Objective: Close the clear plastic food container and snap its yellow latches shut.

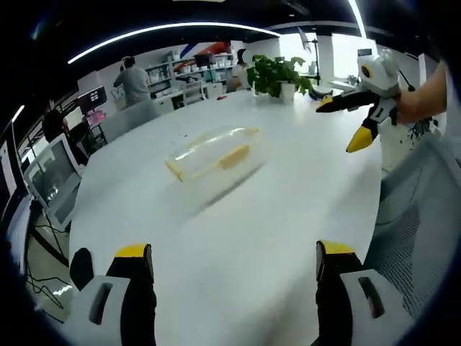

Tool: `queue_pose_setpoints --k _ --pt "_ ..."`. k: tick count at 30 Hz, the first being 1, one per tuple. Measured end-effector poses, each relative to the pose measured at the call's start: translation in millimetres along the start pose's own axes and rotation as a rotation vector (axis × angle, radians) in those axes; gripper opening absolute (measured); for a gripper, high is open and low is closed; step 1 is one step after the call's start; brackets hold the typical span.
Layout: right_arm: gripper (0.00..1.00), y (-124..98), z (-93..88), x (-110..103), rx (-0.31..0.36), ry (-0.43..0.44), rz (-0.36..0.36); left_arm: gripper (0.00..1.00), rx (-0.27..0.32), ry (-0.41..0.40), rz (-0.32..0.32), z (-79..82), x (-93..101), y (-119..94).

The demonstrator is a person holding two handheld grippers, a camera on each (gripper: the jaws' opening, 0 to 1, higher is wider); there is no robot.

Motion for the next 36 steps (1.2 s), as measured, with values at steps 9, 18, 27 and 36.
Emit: queue_pose_setpoints --k 9,18,27,36 --pt "0.85 -4.1 -9.9 -7.4 0.002 0.021 -0.013 0.92 -0.004 -0.028 0.012 -7.3 1.6 -9.2" --pt "0.85 -6.3 -20.8 -10.3 -0.005 0.041 -0.028 0.92 0.001 -0.03 0.019 -10.7 -2.7 -16.1" --pt "0.84 -7.5 -21.6 -10.1 -0.001 0.045 -0.034 0.92 -0.008 -0.054 0.035 -21.3 -7.8 -22.5" --pt "0.85 -7.2 -23.0 -11.4 -0.011 0.036 -0.03 0.93 -0.004 -0.034 0.022 -19.9 -2.7 -20.8"
Point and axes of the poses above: the point that each gripper's makers call its tool centre point, and the gripper's own axes: y roughly forward along the fingers, x roughly to its right, z roughly out of its top, the point moved 4 cm from there along -y, roughly backward along the fingers, and after that the axes turned 10 degrees about z, right-handed, at the moved point
